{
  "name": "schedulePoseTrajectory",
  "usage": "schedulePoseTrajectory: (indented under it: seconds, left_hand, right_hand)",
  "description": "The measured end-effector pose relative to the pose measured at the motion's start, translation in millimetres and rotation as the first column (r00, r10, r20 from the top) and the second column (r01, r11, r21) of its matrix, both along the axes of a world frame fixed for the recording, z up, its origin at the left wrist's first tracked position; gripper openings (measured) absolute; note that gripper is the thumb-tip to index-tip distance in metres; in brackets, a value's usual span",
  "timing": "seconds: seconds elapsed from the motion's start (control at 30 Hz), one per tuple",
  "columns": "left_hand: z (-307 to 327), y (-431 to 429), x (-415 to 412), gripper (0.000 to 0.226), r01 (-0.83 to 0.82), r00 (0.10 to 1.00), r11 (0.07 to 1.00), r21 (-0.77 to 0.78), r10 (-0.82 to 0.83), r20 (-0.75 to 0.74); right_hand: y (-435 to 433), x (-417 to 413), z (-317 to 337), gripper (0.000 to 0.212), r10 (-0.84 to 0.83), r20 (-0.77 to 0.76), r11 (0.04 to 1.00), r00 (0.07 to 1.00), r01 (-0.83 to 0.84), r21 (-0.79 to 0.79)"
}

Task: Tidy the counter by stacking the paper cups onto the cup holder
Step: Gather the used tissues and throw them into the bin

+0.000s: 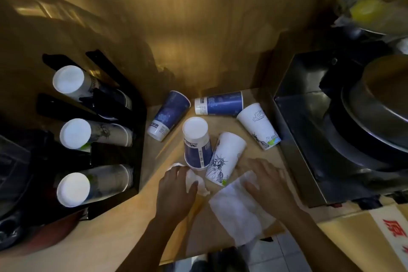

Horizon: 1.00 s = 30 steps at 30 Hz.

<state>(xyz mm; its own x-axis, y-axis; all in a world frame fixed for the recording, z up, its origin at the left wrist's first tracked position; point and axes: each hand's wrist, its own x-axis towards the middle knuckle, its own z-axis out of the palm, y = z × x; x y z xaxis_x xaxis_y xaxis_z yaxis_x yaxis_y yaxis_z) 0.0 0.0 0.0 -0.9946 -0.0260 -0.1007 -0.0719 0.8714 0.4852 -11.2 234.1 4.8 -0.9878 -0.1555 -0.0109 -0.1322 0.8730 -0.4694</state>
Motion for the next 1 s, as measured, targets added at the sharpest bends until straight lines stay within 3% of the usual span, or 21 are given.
schedulePoseTrajectory:
  seconds: [0.13, 0.23, 0.33, 0.4, 0.47, 0.57, 0.67, 0.77, 0.87, 0.93, 1.0]
  left_hand:
    - [-21.1, -9.8, 3.6, 0.054, 0.018, 0.991, 0.995, -0.094, -0.006, 0.134]
    - [-35.9, -13.1, 5.5, 0.059, 0.062, 0.983, 0.984, -0.166, -0.032, 0.180]
    - [-41.9, -14.6, 8.1, 0.068, 0.011, 0.979, 0.992, -0.128, 0.016, 0.205]
    - [-44.8, -15.0, 9.6, 0.062, -0.016, 0.979, 0.994, -0.106, 0.037, 0.201]
    - [-45.6, -16.4, 10.8, 0.045, 0.032, 0.981, 0.984, -0.175, 0.003, 0.196]
    - [-41.6, -17.2, 10.1, 0.028, 0.045, 0.988, 0.972, -0.232, -0.010, 0.151]
    - [-40.0, -16.5, 11.4, 0.021, 0.042, 0.992, 0.962, -0.270, -0.008, 0.125]
    - [-40.8, -18.0, 15.4, 0.013, -0.089, 0.992, 0.991, -0.102, 0.097, 0.081]
    - [-34.2, -18.5, 22.6, 0.008, -0.263, 0.963, 0.961, 0.091, 0.256, 0.079]
    - [-26.9, -19.9, 30.7, 0.009, -0.351, 0.936, 0.926, 0.138, 0.345, 0.068]
    - [-19.8, -23.2, 39.9, 0.010, -0.409, 0.912, 0.899, 0.155, 0.406, 0.049]
  right_hand:
    - [-1.8, 11.0, -21.1, 0.059, 0.020, 0.155, 0.978, 0.988, -0.051, 0.202]
    - [-4.0, 14.2, -33.3, 0.060, -0.029, 0.243, 0.965, 0.970, -0.037, 0.260]
    - [-4.8, 19.2, -41.5, 0.068, -0.055, 0.325, 0.956, 0.944, -0.044, 0.291]
    - [-5.3, 23.0, -46.1, 0.071, -0.061, 0.344, 0.949, 0.937, -0.052, 0.311]
    - [-3.4, 25.1, -48.8, 0.058, -0.067, 0.328, 0.945, 0.942, -0.046, 0.324]
    - [-2.0, 24.1, -44.7, 0.025, 0.041, 0.177, 0.947, 0.983, -0.095, 0.308]
    - [-4.3, 23.5, -35.1, 0.020, 0.081, 0.060, 0.961, 0.995, -0.094, 0.259]
    - [-11.1, 21.8, -32.0, 0.024, 0.105, 0.063, 0.981, 0.993, -0.113, 0.155]
    - [-19.9, 17.7, -35.7, 0.025, 0.219, 0.111, 0.959, 0.969, -0.235, 0.157]
    - [-30.1, 13.6, -31.1, 0.015, 0.191, 0.120, 0.980, 0.974, -0.197, 0.033]
    - [-45.0, 9.2, -23.2, 0.022, 0.211, 0.146, 0.977, 0.966, -0.203, -0.068]
